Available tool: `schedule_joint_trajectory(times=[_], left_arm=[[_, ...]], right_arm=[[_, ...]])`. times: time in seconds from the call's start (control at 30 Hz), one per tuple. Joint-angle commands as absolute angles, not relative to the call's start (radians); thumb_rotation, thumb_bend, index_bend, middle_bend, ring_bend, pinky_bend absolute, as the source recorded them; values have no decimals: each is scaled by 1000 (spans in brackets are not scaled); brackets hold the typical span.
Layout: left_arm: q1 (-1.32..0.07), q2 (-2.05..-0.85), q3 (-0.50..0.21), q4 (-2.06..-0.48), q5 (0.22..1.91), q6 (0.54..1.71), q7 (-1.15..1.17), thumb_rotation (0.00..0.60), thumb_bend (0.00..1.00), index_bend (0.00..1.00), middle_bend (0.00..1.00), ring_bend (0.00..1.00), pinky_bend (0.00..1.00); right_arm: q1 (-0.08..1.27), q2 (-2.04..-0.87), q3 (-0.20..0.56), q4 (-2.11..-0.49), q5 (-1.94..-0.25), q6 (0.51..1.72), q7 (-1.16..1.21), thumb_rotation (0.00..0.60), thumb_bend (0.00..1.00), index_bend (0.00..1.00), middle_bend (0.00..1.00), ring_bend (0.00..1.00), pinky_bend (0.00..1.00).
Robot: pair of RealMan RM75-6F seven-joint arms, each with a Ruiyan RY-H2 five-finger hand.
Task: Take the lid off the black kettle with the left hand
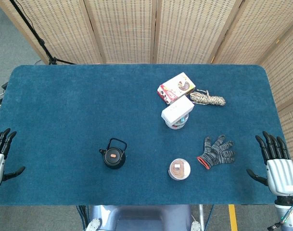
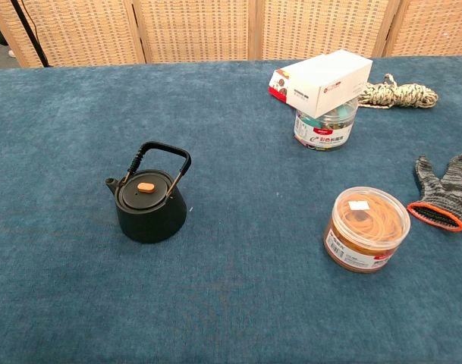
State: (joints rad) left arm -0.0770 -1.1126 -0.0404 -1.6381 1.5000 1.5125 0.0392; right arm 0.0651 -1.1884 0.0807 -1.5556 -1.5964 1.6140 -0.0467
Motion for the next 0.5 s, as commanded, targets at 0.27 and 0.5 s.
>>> schedule_joint_trajectory(times=[0.27, 0.5], left_arm=[[-78, -1106, -8, -1656, 1563, 1512, 42, 600, 47, 0, 0, 0, 47], [-173, -1076, -22, -1758, 1639, 1415, 84, 600, 48, 8, 0, 0, 20]], right_arm=[[64, -1184, 83, -1559, -1587, 1608, -43, 600, 0, 0, 0, 0, 0], [67, -1183, 85, -1560, -1580, 1599, -38, 600, 0, 0, 0, 0, 0]])
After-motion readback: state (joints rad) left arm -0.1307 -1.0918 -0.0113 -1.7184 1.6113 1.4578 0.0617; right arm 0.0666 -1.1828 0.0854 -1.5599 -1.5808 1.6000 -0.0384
